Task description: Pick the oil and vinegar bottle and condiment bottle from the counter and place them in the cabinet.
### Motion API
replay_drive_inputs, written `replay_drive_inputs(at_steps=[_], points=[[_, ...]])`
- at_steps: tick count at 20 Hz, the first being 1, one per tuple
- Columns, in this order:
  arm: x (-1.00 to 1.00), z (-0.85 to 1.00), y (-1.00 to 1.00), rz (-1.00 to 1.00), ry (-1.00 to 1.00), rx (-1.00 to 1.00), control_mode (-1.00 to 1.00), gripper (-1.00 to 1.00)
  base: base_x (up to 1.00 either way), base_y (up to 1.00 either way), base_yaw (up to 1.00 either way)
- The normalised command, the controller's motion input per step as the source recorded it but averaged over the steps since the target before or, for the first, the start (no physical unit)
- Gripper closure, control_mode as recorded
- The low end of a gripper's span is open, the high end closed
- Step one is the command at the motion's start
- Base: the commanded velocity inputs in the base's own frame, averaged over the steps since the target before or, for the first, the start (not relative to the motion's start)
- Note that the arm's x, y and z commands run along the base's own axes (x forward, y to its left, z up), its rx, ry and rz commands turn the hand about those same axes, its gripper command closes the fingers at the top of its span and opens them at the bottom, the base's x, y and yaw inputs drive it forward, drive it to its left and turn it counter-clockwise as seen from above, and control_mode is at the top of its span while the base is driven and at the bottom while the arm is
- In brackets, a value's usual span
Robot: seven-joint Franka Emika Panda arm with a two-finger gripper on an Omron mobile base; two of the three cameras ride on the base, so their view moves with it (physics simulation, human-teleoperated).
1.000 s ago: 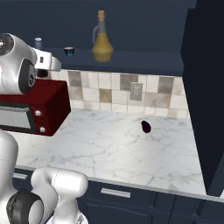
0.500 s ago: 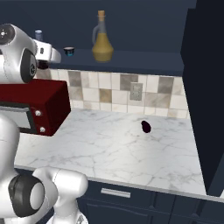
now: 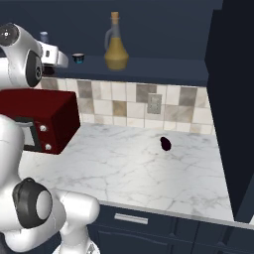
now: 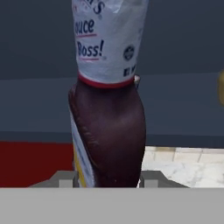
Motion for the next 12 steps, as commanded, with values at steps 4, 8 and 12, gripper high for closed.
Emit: replay_drive_inputs(at_steps=[4, 8, 12], points=[[0.35, -0.04, 0.17, 0.0, 0.0, 0.0, -1.0, 1.0, 0.0, 0.0, 0.0], [0.29, -0.11, 0.14, 0.0, 0.0, 0.0, -1.0, 1.0, 0.0, 0.0, 0.0], [0.19, -0.17, 0.15, 0.0, 0.0, 0.0, -1.0, 1.0, 0.0, 0.0, 0.0]])
